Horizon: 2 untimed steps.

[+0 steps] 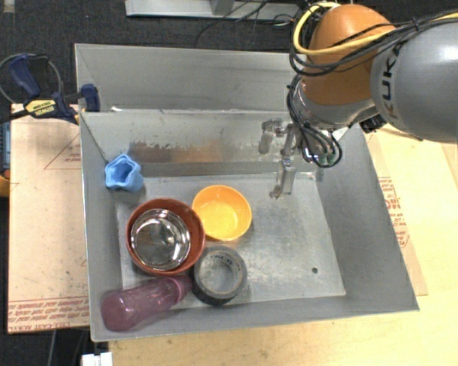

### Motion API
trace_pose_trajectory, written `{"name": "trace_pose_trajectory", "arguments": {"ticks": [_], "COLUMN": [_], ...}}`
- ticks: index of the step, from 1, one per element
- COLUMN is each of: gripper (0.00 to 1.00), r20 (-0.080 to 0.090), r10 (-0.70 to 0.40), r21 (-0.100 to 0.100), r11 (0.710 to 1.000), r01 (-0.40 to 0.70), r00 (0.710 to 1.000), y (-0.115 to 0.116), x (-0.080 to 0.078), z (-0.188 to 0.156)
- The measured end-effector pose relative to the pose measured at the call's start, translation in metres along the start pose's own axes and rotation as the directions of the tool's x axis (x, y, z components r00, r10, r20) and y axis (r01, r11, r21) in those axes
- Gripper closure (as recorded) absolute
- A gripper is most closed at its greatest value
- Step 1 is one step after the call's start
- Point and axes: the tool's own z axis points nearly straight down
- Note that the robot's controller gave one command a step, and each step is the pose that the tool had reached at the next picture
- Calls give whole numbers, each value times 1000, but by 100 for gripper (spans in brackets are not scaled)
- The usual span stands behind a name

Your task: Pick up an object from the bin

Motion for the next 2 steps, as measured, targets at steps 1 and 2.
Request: {"name": "trace_pose_trajectory", "arguments": {"ticks": [1, 2], "gripper": [0, 0], "r20": [0, 1], "r10": [0, -141], "r21": [0, -2], "r11": [1000, 990], "r01": [0, 141], "r00": [1000, 990], "y": [0, 61], "x": [0, 14], "z": [0, 41]}}
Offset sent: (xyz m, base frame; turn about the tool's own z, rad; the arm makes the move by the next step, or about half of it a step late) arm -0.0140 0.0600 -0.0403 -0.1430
